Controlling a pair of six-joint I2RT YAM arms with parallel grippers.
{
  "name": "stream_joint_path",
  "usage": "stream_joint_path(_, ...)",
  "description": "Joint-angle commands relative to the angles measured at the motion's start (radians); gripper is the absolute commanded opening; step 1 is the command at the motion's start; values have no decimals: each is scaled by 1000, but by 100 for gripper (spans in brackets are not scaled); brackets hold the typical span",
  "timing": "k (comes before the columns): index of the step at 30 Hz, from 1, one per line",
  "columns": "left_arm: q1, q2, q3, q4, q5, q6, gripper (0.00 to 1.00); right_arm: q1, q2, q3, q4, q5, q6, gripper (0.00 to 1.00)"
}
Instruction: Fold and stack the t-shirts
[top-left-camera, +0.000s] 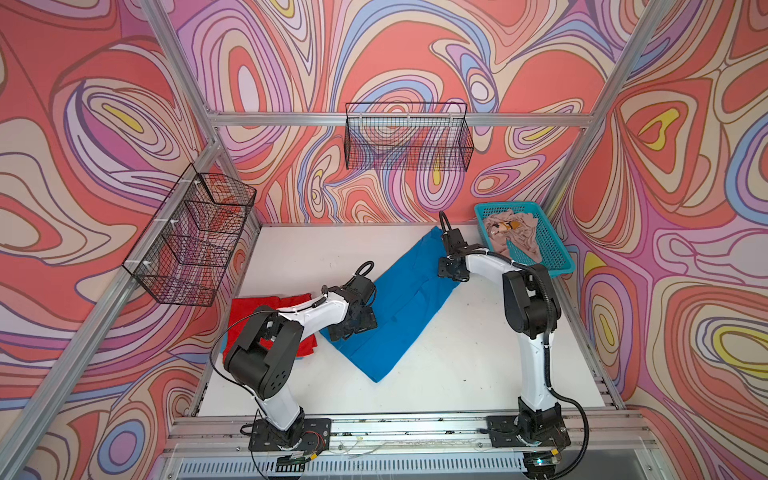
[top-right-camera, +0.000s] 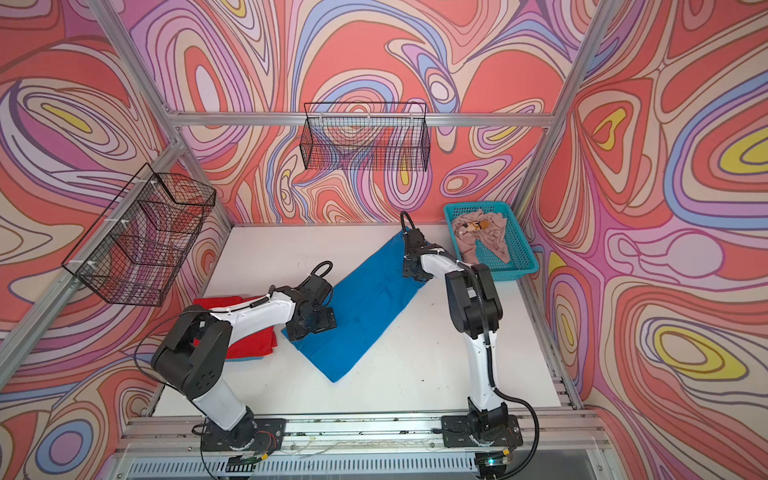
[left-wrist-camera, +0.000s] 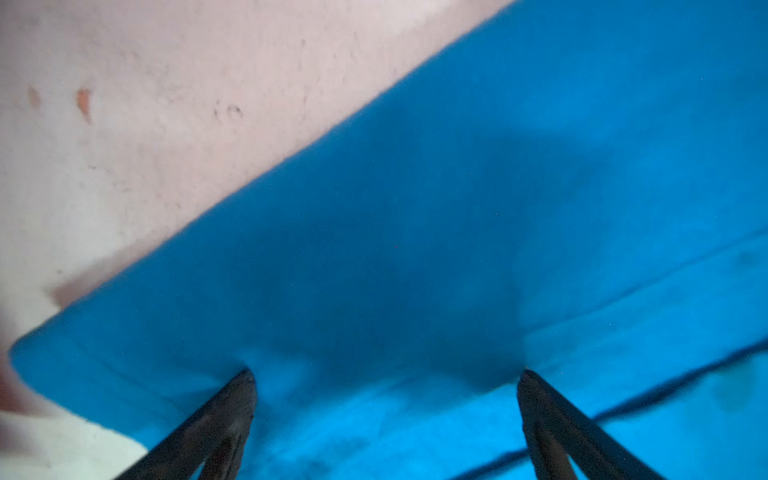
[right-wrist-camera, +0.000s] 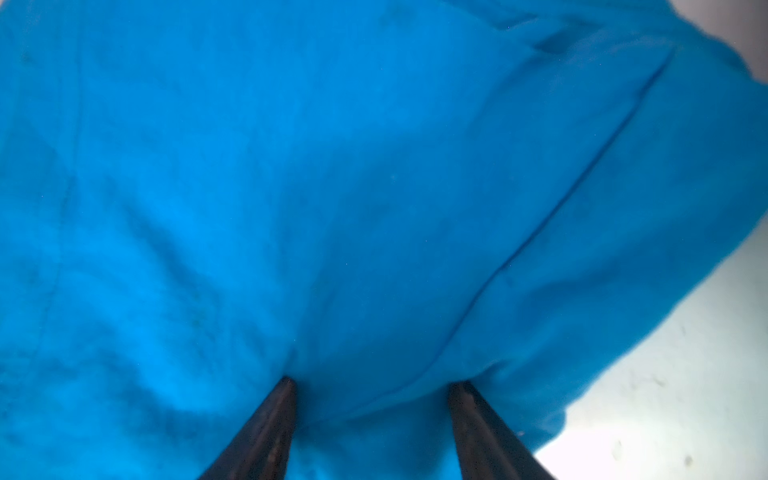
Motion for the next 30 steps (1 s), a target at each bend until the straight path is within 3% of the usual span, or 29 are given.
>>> stream_joint_path(1,-48,-30,-78,-7,105,-99,99,1,71,24,4,-66,-45,62)
stream_joint_path(11,-270,-192,-245,9,144,-299,100,1,136,115,-22,-127,-138,63)
stream_joint_path(18,-495,-233,-295,18,109,-464,100,15,159,171,-63,-183,-179,65)
stream_joint_path(21,-528,-259,-297,10,100,-494,100,32,168,202,-90,-169,-195,66)
stream_joint_path(25,-554,-323,-319,63,108,-555,100,50,147,239,-152,-58,-192,66)
stream_joint_path(30,-607,-327,-298,152,135,-601,100,78,-50,145,-113,-33,-135,69)
